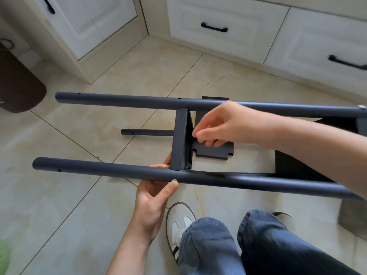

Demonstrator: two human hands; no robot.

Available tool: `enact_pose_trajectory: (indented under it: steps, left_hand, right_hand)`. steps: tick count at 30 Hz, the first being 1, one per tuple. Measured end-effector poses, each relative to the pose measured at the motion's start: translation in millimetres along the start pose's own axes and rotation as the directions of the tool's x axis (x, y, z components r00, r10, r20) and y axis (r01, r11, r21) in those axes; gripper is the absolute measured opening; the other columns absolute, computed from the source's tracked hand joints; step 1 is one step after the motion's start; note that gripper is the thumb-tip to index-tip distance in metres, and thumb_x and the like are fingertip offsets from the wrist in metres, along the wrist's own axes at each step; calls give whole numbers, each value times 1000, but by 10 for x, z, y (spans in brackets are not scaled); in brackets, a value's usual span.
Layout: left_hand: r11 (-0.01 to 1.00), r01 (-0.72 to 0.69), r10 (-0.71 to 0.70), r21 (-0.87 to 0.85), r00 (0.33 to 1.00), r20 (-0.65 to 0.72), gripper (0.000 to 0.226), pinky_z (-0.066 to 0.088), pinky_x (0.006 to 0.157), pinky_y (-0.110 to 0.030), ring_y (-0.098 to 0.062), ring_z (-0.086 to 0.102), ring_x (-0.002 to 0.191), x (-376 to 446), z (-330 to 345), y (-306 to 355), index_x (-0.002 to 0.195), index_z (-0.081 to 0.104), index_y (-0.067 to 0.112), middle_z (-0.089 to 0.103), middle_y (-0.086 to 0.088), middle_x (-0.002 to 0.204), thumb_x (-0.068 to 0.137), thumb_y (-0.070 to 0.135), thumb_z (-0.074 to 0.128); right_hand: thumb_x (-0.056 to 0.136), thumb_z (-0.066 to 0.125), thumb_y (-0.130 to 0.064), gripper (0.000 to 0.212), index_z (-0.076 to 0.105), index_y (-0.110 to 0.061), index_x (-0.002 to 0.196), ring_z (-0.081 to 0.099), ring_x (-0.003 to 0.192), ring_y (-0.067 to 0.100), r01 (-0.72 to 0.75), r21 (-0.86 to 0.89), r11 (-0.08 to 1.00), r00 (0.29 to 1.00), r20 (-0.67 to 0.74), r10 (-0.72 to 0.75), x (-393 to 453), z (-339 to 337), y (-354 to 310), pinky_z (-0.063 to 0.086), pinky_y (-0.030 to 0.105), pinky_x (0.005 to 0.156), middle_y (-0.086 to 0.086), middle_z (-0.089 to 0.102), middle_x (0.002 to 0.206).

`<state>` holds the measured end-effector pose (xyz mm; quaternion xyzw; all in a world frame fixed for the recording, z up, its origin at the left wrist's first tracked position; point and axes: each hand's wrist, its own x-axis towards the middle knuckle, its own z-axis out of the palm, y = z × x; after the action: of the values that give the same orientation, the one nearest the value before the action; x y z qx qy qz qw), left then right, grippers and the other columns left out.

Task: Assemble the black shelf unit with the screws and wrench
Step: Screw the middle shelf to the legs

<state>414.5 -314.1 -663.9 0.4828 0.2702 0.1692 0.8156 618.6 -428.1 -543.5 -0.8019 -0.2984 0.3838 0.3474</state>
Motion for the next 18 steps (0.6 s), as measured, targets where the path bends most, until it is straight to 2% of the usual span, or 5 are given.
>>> enact_pose_trajectory:
  steps: [3,6,10,14,18]
  left_hand:
    - [1000,17,-18,-16,999,-48,39,33,115,-60,-37,58,125,-49,14,-41,115,58,4,61,-21,134,77,5,67]
    - [1000,13,-14,-27,999,-51,51,33,117,-56,-32,58,127,-70,62,-16,126,52,-5,62,-17,135,79,7,67]
    - [999,26,-28,-25,997,-75,54,37,116,-52,-31,60,123,-103,102,4,130,56,-1,63,-23,130,78,10,69]
    - [996,26,-31,-87,998,-62,46,49,105,-35,-25,64,118,-138,158,40,122,61,6,64,-21,129,78,10,71]
    - [987,59,-67,-151,997,-47,46,54,98,-29,-25,66,115,-153,195,91,124,58,9,70,-13,118,80,4,68]
  right_hand:
    - [92,65,-21,12,76,-23,96,62,74,-3,185,-325,927,923,-267,-278,0,-136,-49,49,12,70,-17,66,76]
    - [94,62,-19,16,74,-18,104,52,81,7,219,-521,825,844,-323,-428,63,-196,-33,37,21,76,-10,55,87]
    - [97,55,-37,33,62,-20,125,47,110,29,103,-655,748,928,-207,-309,178,-216,2,43,44,95,7,56,116]
    - [100,50,-37,30,56,-25,127,54,105,29,60,-606,793,951,-207,-230,230,-163,28,42,37,78,4,62,115]
    - [101,51,-32,28,56,-27,128,54,107,29,47,-573,818,948,-233,-218,243,-160,31,42,37,77,5,63,117]
